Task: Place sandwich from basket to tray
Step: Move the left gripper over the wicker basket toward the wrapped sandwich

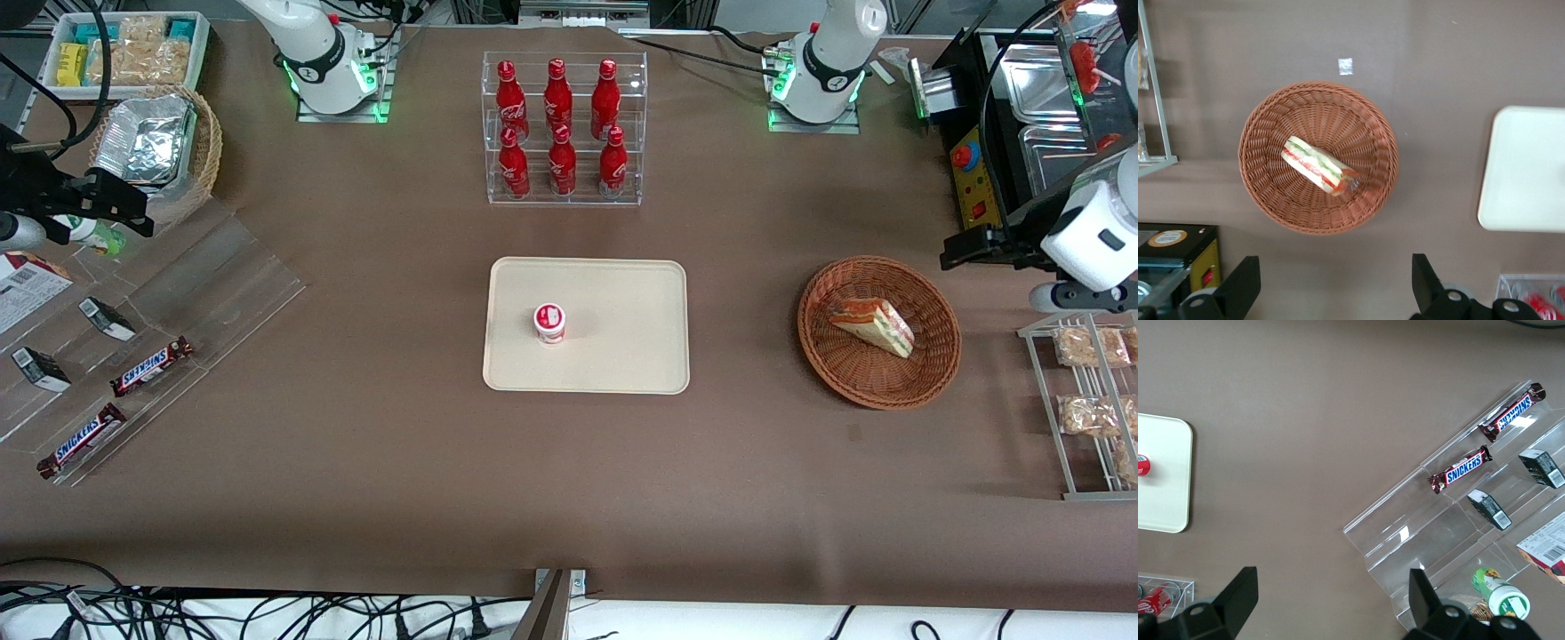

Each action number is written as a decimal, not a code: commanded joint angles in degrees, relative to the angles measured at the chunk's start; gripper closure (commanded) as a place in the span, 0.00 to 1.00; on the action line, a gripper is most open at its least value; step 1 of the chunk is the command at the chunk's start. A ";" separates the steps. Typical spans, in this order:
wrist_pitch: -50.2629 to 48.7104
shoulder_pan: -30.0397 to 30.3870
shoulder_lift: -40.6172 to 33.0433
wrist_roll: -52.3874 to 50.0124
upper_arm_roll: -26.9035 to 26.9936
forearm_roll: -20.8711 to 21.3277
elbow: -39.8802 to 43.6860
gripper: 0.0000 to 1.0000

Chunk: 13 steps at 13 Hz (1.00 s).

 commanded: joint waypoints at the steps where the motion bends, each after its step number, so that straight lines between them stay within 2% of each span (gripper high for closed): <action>1: 7.32 0.01 -1.74 -10.44 -1.27 4.95 -8.18 0.00; 7: 22.44 0.19 -2.62 -32.69 -1.62 7.78 -21.90 0.00; 13: 40.02 2.11 -4.82 -45.01 -1.62 7.79 -36.75 0.00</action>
